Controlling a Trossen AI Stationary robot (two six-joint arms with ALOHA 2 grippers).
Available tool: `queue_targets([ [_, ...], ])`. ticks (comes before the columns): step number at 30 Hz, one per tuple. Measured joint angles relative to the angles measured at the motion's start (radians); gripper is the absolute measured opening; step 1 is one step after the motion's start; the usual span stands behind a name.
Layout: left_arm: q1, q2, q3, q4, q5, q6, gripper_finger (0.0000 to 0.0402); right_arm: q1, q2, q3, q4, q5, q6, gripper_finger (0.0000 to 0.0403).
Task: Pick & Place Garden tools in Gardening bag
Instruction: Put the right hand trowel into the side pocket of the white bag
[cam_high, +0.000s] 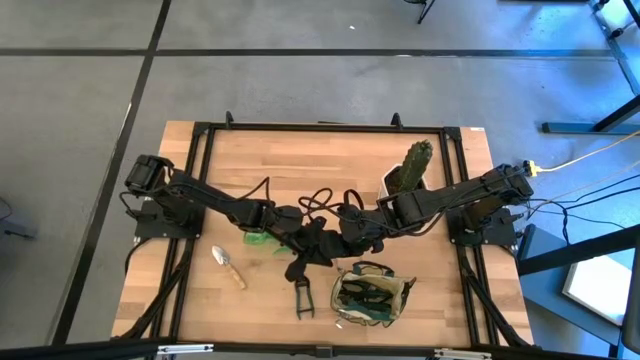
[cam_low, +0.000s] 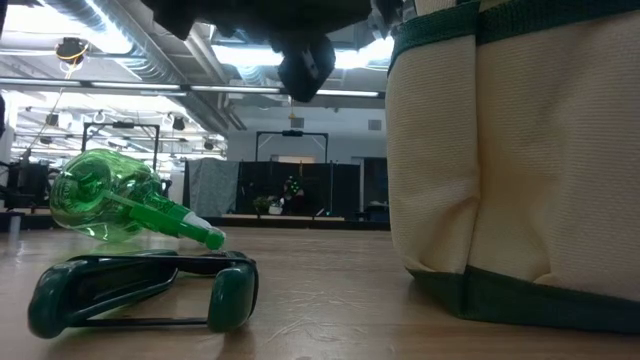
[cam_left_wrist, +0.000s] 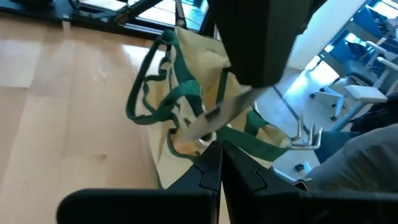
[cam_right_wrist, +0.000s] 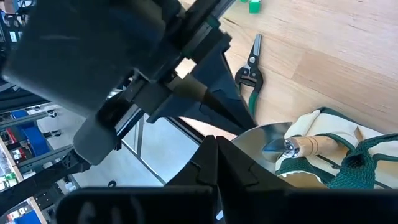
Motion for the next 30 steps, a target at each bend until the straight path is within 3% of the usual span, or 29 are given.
queue_targets([
  [30, 0.033, 0.005, 0.004, 0.069, -0.003, 0.045, 0.0001, 0.0, 0.0, 0.0, -0.003, -0.004, -0.019, 0.0],
])
